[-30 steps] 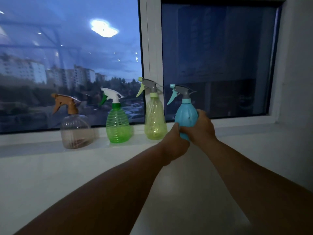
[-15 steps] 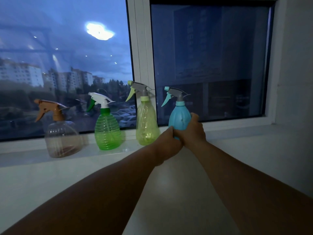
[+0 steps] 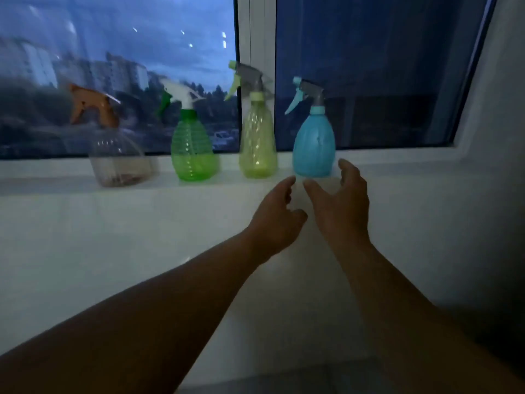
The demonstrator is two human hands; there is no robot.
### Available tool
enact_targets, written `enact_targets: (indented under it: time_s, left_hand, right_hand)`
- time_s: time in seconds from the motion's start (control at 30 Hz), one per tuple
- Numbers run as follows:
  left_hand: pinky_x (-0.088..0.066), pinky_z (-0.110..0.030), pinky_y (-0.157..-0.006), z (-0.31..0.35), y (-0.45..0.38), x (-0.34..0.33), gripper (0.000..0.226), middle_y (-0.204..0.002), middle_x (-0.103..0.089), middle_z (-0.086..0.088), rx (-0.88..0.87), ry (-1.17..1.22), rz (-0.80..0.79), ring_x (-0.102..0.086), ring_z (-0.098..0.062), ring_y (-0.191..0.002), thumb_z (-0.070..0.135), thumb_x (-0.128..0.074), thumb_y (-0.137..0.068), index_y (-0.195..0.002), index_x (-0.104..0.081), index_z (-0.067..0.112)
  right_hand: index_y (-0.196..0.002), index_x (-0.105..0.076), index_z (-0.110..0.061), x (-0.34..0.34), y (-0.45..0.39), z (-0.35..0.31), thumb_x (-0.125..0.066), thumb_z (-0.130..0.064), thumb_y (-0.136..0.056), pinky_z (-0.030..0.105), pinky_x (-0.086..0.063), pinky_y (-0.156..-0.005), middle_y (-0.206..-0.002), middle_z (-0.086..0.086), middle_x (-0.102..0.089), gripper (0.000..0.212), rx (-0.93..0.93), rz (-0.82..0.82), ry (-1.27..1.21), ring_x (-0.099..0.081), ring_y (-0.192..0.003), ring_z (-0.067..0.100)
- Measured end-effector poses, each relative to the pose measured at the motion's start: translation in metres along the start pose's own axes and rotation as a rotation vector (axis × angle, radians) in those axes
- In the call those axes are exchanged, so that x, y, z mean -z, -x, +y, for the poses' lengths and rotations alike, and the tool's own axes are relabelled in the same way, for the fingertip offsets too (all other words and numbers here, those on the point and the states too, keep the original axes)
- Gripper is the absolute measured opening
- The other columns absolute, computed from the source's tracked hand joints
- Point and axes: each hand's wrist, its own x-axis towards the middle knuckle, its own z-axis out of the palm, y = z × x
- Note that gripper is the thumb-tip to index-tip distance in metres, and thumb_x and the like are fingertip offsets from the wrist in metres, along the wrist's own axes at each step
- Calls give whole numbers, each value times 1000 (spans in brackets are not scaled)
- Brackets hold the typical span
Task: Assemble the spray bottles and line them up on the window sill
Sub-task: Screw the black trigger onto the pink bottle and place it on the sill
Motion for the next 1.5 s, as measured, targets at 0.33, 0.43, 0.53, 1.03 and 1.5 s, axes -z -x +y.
enact_targets:
  time_s: [0.33,0.43,0.53,1.03,1.5]
  left_hand:
    - [-57,-27,-84,-114,125,-20,67,-137,-52,-3,213,-54,-232,-63,-17,-111,0,-63,-92,-150,-42,26]
    - [-57,-31,-87,-163,173,-31,68,-138,-53,-6,307,-94,-291,-63,-20,-111,0,-65,-90,-149,-42,26]
    - [-54,-24,-81,-204,219,-46,73,-140,-53,-7,378,-130,-370,-61,-18,-110,1,-69,-88,-149,-41,29]
    - [-29,-48,-121,-281,333,-115,112,-163,-26,-5,462,-342,-858,-29,-28,-148,39,-90,-69,-157,-21,38]
    - [-42,-43,-111,-330,421,-139,117,-150,-37,-4,492,-432,-861,-47,-28,-132,31,-88,-61,-156,-20,34]
  right_hand:
    - [-131,-58,-22,27,132,97,-69,-36,-88,22,-40,-90,-136,2,-56,46,-217,-300,222,-53,-117,13]
    - [-126,-62,-18,40,179,137,-71,-29,-87,27,-45,-95,-131,5,-61,42,-335,-397,295,-56,-120,18]
    - [-124,-64,-14,54,219,173,-72,-21,-85,21,-44,-87,-129,8,-64,40,-466,-468,372,-60,-114,19]
    - [-139,-50,-9,113,355,298,-64,-20,-93,30,-45,-88,-142,14,-50,49,-911,-752,716,-55,-122,31]
    - [-143,-46,-38,131,438,407,-69,-15,-56,44,-56,-95,-157,2,-36,93,-1283,-584,632,-56,-123,34]
